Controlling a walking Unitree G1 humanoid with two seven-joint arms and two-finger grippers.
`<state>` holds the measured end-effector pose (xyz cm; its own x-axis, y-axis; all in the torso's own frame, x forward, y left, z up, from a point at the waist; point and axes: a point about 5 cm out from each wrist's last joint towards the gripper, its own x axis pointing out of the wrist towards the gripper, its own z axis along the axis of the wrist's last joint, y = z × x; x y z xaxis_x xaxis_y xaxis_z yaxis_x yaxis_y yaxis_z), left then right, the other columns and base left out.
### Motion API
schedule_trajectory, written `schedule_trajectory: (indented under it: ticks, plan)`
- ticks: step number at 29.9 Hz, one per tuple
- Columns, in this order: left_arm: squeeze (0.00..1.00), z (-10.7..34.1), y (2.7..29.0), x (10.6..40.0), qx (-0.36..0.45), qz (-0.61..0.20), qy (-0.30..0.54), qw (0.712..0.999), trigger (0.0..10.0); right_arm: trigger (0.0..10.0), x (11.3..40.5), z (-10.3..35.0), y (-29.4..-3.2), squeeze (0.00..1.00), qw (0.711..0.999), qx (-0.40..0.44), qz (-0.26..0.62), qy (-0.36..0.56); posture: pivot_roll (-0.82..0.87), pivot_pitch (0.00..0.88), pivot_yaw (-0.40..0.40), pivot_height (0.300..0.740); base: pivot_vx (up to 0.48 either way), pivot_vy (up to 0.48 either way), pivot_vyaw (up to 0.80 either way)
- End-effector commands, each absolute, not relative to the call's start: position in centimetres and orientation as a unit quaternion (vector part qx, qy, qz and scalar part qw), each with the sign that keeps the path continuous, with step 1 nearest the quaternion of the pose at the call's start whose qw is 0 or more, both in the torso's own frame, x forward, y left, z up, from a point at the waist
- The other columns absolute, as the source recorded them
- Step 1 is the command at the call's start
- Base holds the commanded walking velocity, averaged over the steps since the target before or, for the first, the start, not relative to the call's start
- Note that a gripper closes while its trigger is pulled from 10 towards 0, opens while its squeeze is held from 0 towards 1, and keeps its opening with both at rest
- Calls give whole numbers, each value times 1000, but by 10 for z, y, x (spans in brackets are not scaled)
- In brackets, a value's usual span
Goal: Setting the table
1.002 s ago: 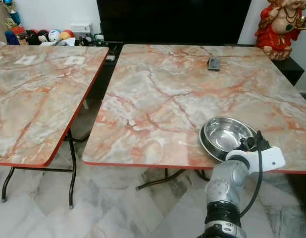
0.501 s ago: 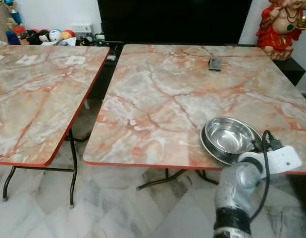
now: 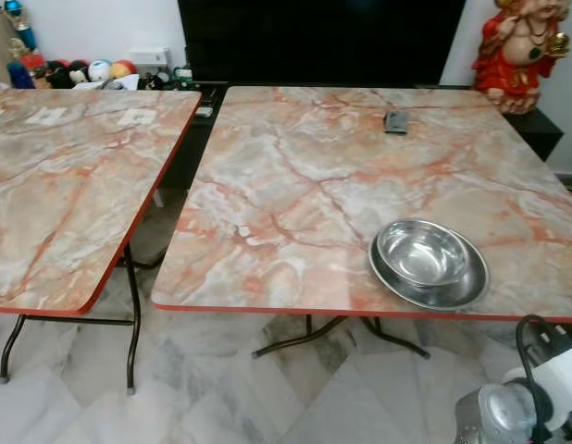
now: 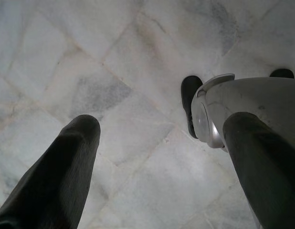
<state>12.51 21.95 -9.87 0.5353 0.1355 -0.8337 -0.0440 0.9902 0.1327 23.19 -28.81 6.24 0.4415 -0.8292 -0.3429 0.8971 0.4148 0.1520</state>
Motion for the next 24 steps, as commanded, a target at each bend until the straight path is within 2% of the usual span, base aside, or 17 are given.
schedule_trajectory:
  ticks: [1,4,6,7,8,9,11,17,24]
  plan:
    - [0,-103,215,115,49,40,494,867,10000,10000,238,45,-272,0,847,182,-475,156,-22,74,-23,740,0,0,0]
    - [0,-102,215,119,45,46,490,870,10000,10000,249,21,-249,0,886,161,-373,223,-16,71,-30,740,0,0,0]
    - [0,-100,217,124,45,48,485,872,10000,10000,253,9,-235,0,906,123,-305,265,-16,68,-31,740,0,0,0]
    - [0,-97,220,132,45,50,478,876,10000,10000,255,-8,-215,0,922,81,-228,302,-16,68,-31,740,0,0,0]
    - [0,-95,222,137,44,53,474,878,10000,10000,254,-17,-207,0,926,53,-192,322,-8,64,-33,740,0,0,0]
    - [0,-95,222,137,44,53,474,878,10000,10000,254,-17,-207,0,926,53,-192,322,-8,64,-33,740,0,0,0]
    - [0,-92,225,145,43,58,468,881,10000,10000,244,-36,-199,0,920,12,-138,368,-2,59,-35,740,0,0,0]
    - [0,-88,230,152,42,62,464,883,10000,10000,217,-63,-194,0,897,-17,-85,434,-2,56,-21,740,0,0,0]
    - [0,-88,230,153,39,61,466,882,10000,10000,180,-86,-193,0,864,-5,-75,498,12,53,-14,740,0,0,0]
